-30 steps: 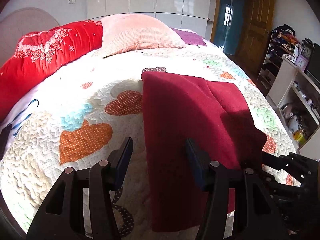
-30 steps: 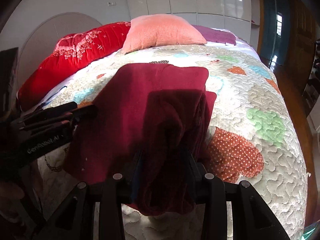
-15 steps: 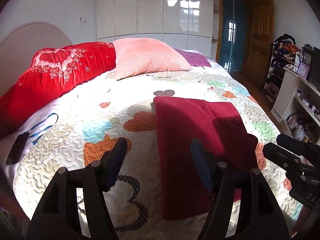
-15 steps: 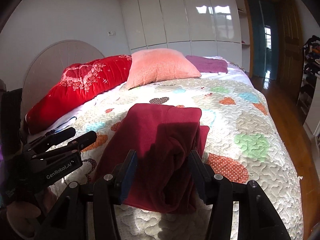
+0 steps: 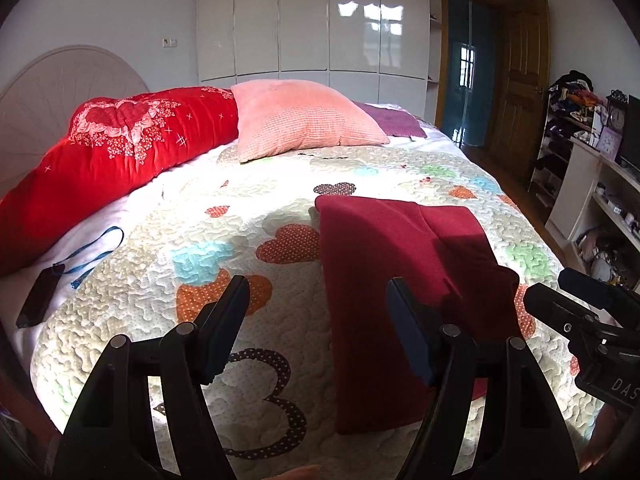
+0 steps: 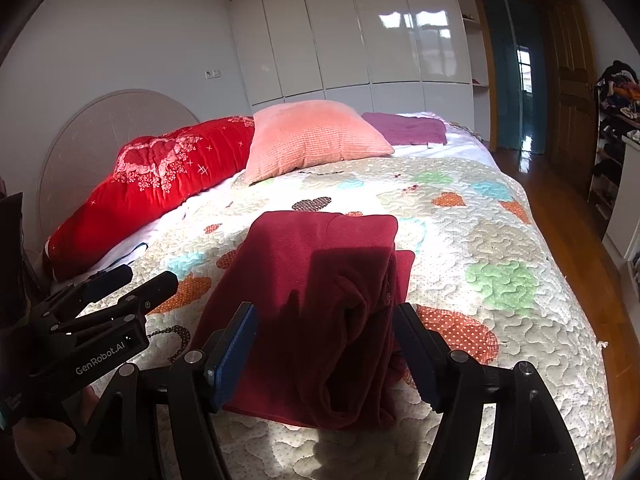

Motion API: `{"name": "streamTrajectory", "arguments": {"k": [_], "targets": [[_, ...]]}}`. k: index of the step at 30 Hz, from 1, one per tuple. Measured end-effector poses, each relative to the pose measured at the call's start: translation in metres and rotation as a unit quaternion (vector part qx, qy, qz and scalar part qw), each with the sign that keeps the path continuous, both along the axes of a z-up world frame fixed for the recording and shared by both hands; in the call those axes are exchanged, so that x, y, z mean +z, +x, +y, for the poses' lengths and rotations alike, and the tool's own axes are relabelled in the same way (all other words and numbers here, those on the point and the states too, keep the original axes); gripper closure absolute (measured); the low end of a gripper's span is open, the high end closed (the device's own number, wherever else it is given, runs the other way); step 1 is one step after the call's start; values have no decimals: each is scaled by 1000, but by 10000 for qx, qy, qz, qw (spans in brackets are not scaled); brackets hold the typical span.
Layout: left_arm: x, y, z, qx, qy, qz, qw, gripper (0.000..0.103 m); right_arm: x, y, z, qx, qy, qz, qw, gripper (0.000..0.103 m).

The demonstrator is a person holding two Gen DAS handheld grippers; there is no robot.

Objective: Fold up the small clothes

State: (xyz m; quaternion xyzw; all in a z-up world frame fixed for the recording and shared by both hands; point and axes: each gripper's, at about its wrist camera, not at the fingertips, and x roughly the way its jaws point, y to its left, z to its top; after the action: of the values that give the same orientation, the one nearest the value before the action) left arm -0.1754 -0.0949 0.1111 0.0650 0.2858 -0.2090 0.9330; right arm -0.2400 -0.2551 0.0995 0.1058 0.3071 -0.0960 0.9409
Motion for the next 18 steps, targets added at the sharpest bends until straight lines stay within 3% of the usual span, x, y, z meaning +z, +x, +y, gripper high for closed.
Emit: {"name": "streamTrajectory", "arguments": {"k": [18], "targets": [[-3, 1, 0, 39, 36, 2, 10000, 32, -8, 5, -6, -75, 90, 137, 9998, 32]]}}
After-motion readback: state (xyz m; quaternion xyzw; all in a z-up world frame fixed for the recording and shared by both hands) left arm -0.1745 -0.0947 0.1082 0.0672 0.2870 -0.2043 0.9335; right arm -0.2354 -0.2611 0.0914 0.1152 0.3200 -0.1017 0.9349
